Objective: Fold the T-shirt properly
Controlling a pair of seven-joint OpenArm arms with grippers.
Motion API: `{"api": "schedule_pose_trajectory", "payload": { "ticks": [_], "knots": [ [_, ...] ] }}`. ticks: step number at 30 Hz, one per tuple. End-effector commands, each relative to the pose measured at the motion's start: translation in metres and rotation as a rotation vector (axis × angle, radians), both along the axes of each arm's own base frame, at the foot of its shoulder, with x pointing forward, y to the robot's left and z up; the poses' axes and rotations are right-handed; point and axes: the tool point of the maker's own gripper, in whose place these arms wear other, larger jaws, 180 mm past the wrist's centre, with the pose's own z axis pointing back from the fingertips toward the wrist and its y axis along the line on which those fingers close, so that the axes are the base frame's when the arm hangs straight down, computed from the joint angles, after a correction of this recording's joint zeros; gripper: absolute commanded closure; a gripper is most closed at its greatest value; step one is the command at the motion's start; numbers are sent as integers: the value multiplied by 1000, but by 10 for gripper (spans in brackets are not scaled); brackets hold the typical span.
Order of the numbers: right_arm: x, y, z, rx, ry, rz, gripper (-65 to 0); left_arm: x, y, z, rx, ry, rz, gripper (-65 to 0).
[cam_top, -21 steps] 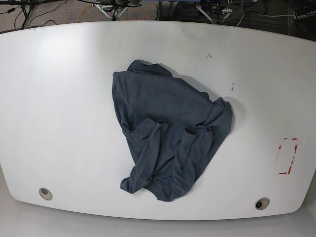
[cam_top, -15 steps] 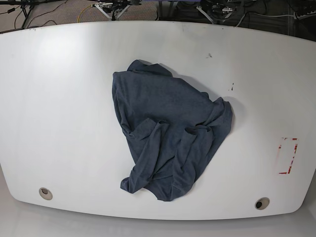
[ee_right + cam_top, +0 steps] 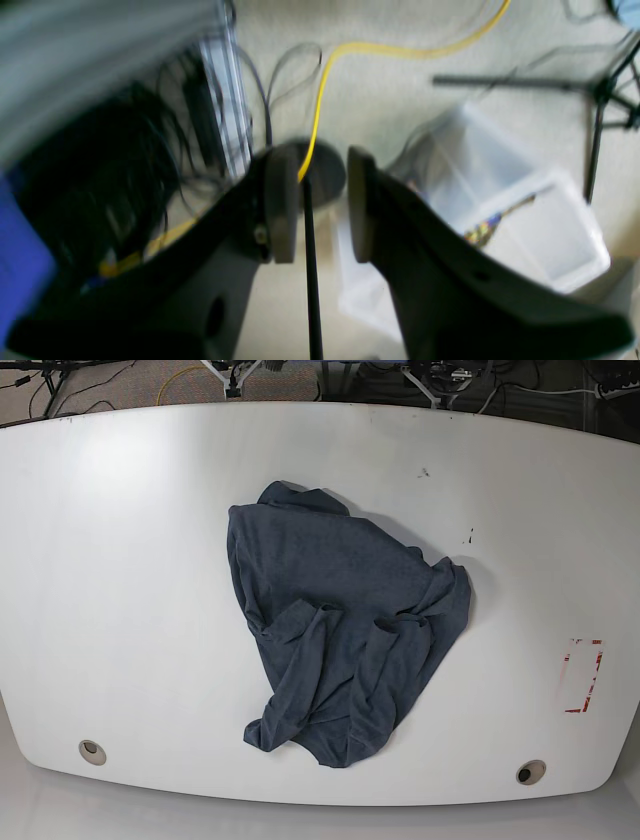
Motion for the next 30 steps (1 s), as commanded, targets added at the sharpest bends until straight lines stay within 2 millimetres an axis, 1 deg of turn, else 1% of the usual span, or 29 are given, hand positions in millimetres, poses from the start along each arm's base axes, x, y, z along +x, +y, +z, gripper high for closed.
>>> {"api": "schedule_pose_trajectory", "payload": {
  "ticks": [1, 2, 4, 6, 20, 30],
  "knots": [
    [-10, -2, 0, -1, 26, 4, -167, 3, 2, 0, 5, -11, 1, -341],
    [-11, -2, 0, 2, 32, 8, -167, 7, 2, 0, 5, -17, 2, -341],
    [-11, -3, 0, 1, 34, 9, -167, 8, 2, 1, 5, -20, 2, -341],
    [-6, 2, -1, 12, 47, 16, -167, 7, 2, 0, 4, -1, 9, -343],
    [-7, 0, -1, 5, 48, 13, -169, 7, 3, 0, 6, 1, 2, -344],
    [-6, -5, 1, -13, 23, 19, -165, -5, 5, 0, 9, 6, -1, -348]
  ]
}}
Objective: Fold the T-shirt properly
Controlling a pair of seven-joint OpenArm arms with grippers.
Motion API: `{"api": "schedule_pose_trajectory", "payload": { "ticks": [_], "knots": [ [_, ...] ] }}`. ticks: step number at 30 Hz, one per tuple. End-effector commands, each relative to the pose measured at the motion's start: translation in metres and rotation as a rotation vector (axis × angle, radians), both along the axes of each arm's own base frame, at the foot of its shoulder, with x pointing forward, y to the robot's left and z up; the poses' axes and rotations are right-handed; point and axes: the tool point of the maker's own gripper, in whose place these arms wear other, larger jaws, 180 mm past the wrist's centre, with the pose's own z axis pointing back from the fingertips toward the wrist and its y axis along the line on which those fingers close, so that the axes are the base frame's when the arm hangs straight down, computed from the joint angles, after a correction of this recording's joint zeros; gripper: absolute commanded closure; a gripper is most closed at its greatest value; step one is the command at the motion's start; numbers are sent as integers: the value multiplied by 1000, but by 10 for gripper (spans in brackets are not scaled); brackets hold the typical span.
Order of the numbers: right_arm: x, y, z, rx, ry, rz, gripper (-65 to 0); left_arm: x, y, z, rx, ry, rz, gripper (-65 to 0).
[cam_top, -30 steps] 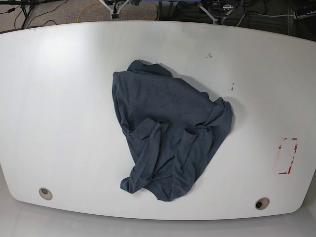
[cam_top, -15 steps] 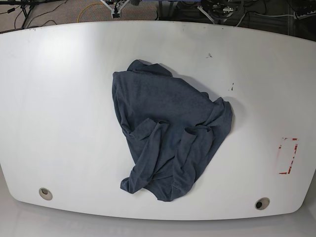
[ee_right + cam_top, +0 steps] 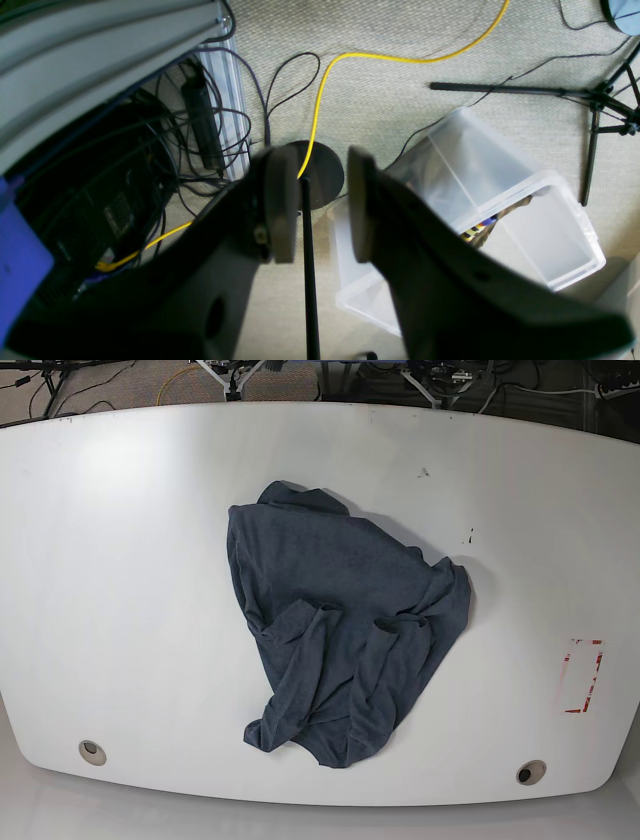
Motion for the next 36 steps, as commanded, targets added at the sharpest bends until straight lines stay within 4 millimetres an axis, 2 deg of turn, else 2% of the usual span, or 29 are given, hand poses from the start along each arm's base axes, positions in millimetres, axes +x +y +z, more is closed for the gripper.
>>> {"api": "schedule_pose_trajectory", "payload": {
  "ticks": [1, 10, 12, 16, 20, 22, 28, 30, 32, 36],
  "knots": [
    [0, -7, 1, -16, -14, -3, -166, -6, 2, 0, 5, 0, 1, -350],
    [1, -13, 4, -35, -36, -2, -168, -18, 1, 1, 7, -1, -6, -350],
    [-5, -12, 5, -35, -37, -7, -167, -16, 7, 2, 19, -16, -5, -348],
    [-6, -12, 6, -35, -48, -10, -166, -21, 9, 3, 25, -19, -15, -346],
    [-8, -12, 7, -37, -54, -12, -167, -19, 11, 6, 33, -40, -19, -345],
    [-11, -8, 7, -35, -48, -13, -164, -4, 15, 10, 45, -92, -20, -345],
    [-11, -6, 7, -36, -52, -12, -164, 6, 19, 14, 55, -122, -24, -343],
    [-11, -5, 7, -34, -56, -12, -163, 6, 20, 14, 59, -122, -22, -342],
    [-3, 1, 6, -18, -71, -15, -163, -1, 22, 14, 62, -101, -25, -336],
    [-3, 2, 5, -15, -73, -16, -164, -7, 24, 13, 63, -85, -18, -335]
  ]
}}
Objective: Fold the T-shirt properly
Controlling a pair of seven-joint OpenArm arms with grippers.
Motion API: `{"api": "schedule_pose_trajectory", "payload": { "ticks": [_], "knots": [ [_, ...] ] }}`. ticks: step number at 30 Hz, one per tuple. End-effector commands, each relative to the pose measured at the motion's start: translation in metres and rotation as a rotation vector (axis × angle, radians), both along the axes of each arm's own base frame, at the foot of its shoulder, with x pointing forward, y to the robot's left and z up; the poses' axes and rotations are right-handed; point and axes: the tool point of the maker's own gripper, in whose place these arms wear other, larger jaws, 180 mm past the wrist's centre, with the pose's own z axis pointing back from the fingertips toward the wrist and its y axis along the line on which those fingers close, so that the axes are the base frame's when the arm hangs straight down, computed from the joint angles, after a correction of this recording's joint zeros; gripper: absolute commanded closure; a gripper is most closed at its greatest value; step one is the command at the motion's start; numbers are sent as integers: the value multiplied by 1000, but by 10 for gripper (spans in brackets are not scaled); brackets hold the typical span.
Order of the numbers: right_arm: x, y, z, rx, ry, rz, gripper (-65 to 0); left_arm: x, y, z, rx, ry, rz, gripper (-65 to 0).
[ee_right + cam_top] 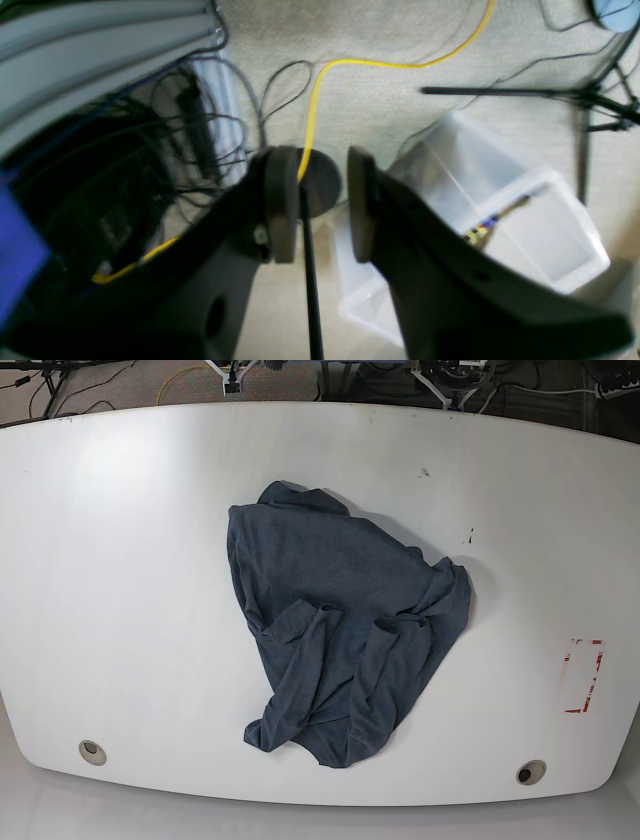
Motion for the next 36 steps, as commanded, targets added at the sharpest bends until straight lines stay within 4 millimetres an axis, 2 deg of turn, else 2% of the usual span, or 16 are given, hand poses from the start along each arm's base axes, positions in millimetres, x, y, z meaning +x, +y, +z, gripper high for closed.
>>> {"api": "schedule_pose_trajectory", "payload": {
  "ticks": [1, 4, 6, 8, 14, 16, 22, 24, 26, 34, 36],
  "knots": [
    [-2, -1, 0, -3, -2, 1, -164, -14, 3, -1, 5, 30, 3, -335],
    [-5, -3, 1, -6, 0, 4, -163, -20, 5, -1, 8, 36, 10, -336],
    [-18, -11, 5, -27, 8, 11, -165, -36, 11, 2, 21, 47, 16, -345],
    [-21, -17, 9, -43, -4, 16, -164, -43, 18, 5, 34, 43, 27, -345],
    [-29, -36, 26, -101, -54, 38, -165, -60, 37, 17, 76, 24, 59, -348],
    [-29, -50, 39, -146, -86, 52, -167, -66, 48, 25, 102, 7, 96, -351],
    [-34, -60, 55, -187, -119, 70, -167, -83, 57, 34, 127, 8, 114, -356],
    [-38, -62, 59, -193, -120, 74, -168, -85, 60, 37, 134, 4, 113, -356],
    [-43, -57, 62, -189, -116, 74, -169, -85, 54, 40, 125, -8, 96, -354],
    [-47, -61, 71, -205, -125, 83, -169, -84, 59, 52, 140, -37, 72, -353],
    [-44, -66, 77, -225, -139, 84, -170, -80, 66, 63, 153, -71, 66, -353]
  ]
}}
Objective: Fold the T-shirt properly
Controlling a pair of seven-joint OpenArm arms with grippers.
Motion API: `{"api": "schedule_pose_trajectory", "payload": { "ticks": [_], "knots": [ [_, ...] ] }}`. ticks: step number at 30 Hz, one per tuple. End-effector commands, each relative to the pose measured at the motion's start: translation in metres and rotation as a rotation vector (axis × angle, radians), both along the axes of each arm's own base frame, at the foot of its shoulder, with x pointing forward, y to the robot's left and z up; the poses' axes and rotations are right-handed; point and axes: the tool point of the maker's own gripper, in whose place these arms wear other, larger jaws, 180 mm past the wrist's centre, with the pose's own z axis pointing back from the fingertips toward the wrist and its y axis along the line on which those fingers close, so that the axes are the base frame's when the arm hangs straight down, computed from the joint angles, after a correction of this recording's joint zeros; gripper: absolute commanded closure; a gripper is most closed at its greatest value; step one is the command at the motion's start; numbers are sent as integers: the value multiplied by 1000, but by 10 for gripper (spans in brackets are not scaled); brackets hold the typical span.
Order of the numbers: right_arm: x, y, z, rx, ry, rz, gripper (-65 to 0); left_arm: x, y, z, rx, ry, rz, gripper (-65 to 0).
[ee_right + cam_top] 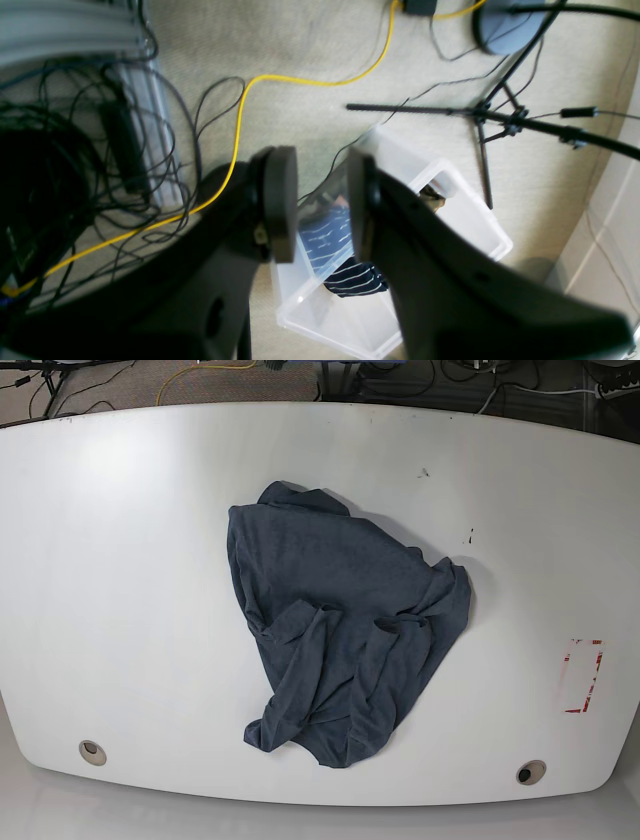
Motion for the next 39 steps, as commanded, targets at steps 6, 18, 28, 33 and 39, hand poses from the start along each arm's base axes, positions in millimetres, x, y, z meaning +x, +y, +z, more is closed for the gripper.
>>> {"api": "schedule_pose_trajectory", "payload": {
  "ticks": [6, 18, 28, 33, 39],
  "knots": [
    [4, -13, 24, -52, -49, 22, -172, 5, 15, 31, 42, -80, -29, -351],
    [31, -26, 83, -124, -153, 95, -172, 22, 25, 97, 100, -219, -109, -351],
    [47, -25, 119, -149, -229, 143, -170, 31, 25, 128, 114, -281, -121, -350],
    [48, -25, 129, -154, -246, 138, -168, 37, 30, 139, 118, -311, -101, -352],
    [49, -25, 142, -163, -265, 128, -170, 52, 38, 165, 139, -377, -77, -349]
  ]
}}
